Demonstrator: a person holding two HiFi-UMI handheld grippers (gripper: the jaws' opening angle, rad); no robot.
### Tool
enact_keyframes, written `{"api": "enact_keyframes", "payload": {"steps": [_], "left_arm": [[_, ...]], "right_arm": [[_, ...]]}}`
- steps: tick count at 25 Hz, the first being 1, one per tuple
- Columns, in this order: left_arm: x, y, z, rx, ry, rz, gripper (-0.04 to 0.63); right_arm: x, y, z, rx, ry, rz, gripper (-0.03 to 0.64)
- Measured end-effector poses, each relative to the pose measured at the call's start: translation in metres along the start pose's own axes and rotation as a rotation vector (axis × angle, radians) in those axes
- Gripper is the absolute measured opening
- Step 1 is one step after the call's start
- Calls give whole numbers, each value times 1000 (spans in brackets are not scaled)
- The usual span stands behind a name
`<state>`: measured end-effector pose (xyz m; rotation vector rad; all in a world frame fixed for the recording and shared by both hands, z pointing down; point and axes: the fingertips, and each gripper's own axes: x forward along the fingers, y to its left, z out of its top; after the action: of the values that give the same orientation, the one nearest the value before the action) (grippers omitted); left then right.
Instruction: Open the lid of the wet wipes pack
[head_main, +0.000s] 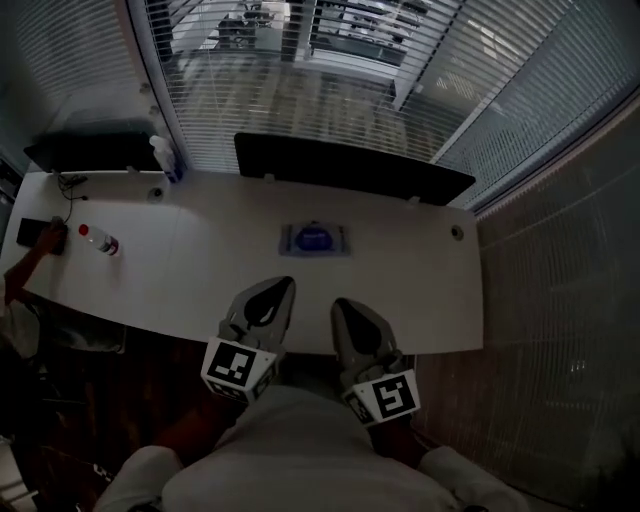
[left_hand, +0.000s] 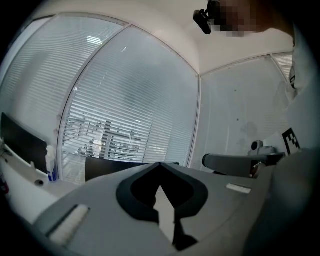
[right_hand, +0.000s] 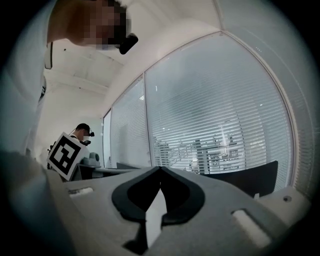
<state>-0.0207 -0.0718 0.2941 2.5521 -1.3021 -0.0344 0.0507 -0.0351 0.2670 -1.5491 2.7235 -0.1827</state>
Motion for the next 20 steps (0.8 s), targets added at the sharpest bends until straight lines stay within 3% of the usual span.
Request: {"api": "enact_keyframes", "payload": {"steps": [12, 20], "left_arm": [[43, 14, -52, -50, 122, 22, 3], [80, 44, -77, -59, 151, 59, 3]], "right_arm": [[25, -35, -62, -32, 154, 66, 5], [54, -57, -105, -151, 230, 112, 23]]}}
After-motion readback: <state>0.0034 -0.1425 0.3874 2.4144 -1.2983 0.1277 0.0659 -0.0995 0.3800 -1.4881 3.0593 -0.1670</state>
